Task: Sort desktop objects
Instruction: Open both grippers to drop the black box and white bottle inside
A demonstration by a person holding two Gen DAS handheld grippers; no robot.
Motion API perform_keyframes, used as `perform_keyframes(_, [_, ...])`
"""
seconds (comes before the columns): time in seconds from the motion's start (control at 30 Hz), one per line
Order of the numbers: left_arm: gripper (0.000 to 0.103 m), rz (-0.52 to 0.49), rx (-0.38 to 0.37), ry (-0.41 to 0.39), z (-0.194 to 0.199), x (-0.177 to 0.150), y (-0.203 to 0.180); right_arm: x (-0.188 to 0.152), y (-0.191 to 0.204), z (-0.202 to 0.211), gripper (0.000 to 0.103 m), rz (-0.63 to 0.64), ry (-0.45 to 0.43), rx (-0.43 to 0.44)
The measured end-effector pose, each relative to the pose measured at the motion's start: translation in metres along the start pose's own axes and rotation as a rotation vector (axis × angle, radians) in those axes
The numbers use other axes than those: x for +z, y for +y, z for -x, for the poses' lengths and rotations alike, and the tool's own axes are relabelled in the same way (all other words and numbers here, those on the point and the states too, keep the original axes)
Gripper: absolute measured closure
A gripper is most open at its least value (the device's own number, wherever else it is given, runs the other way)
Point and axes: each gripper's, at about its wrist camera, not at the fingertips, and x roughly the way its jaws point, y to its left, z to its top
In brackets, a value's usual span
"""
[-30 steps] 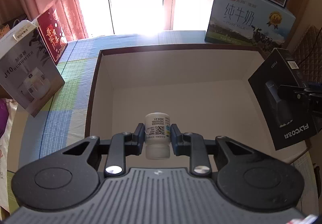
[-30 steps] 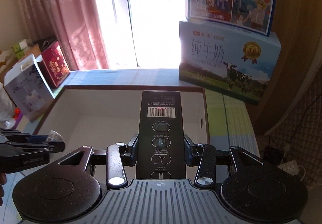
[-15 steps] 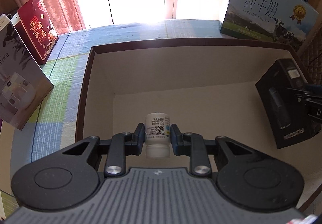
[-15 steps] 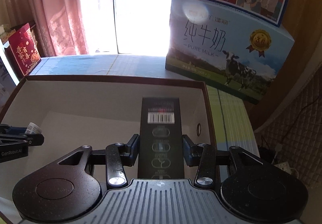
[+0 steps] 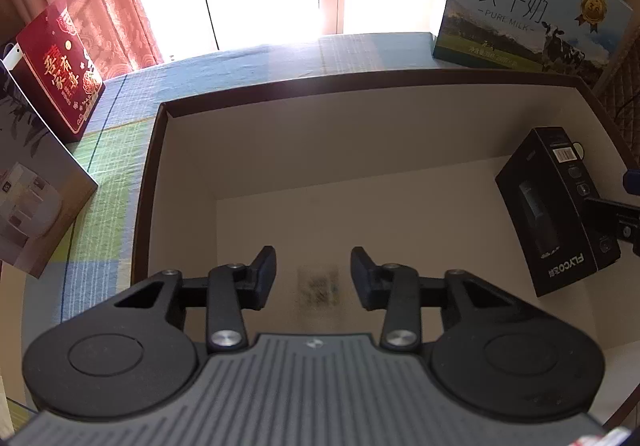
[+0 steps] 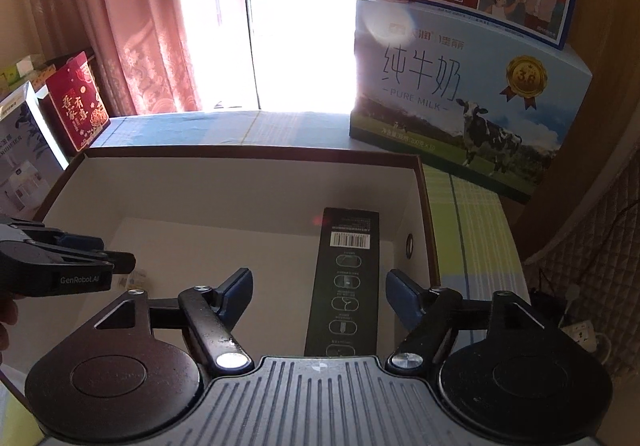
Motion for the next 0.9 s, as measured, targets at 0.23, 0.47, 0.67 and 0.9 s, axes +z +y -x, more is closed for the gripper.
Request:
perform_keyframes(0.23, [0.045,-0.012,0.0,-0.031,0.025,-0.002,-0.002,-0.006,-0.001,0.019,0.02,-0.014,0.001,0.026])
perform_keyframes(0.47, [0.037,0.008,-0.006,-0.048,0.059,-0.014,0.0,-0.015,0.003,0.045,0.015,-0.018,-0.008,0.055])
perform_keyframes(0.67, [0.032,0.017,-0.009,-0.072,0.093,-0.029,-0.002,-0.023,0.007,0.068,0.012,-0.018,-0.029,0.06])
perform_keyframes(0.9, [0.028,0.022,-0.023,-0.104,0.13,-0.045,-0.009,-0.036,0.01,0.096,0.01,-0.019,-0.053,0.066])
